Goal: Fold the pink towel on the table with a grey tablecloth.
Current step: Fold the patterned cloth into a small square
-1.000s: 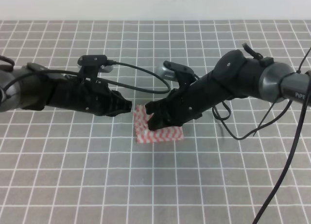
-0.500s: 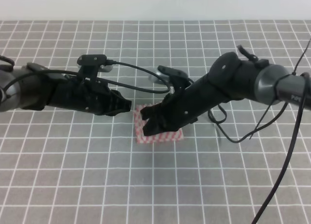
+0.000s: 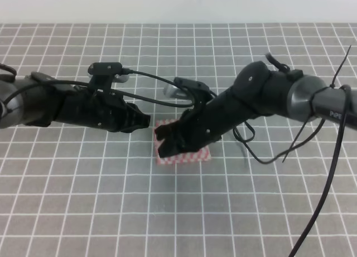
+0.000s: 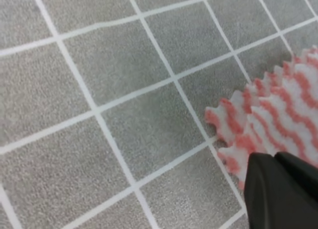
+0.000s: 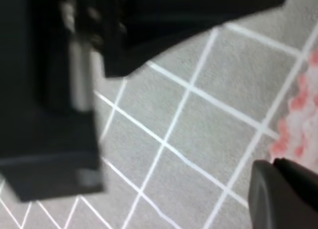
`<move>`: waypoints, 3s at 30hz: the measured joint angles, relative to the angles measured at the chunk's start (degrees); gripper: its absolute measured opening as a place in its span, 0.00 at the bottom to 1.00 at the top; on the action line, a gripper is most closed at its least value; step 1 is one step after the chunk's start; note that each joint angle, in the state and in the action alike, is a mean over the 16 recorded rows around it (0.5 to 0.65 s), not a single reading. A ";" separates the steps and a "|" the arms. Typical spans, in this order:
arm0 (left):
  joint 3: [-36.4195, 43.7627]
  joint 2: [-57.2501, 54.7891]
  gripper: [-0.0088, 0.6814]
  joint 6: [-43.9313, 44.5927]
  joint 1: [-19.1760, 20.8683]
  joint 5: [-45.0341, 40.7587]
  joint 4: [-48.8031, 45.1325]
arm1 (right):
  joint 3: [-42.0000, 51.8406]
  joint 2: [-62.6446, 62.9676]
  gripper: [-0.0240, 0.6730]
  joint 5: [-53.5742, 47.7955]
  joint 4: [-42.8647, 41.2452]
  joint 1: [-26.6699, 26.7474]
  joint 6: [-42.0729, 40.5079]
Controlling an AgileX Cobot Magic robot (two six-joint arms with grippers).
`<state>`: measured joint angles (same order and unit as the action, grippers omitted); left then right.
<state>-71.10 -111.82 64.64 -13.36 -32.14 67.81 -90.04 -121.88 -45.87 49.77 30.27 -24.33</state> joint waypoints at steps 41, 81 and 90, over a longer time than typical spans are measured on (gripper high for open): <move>0.01 2.10 0.01 0.83 -0.85 -3.20 3.33 | -1.44 -1.47 0.01 -5.88 -0.90 -4.21 0.34; 0.01 -0.22 0.01 -5.91 -6.63 -3.92 -7.79 | -1.45 -0.45 0.01 -0.70 -3.72 -9.86 2.73; 0.01 -1.79 0.01 -10.79 -6.63 -4.41 -13.28 | -2.13 -0.56 0.01 1.79 -2.43 -10.40 2.57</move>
<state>-71.09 -113.62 53.85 -20.00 -36.55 54.53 -92.17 -122.44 -44.08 47.34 19.87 -21.76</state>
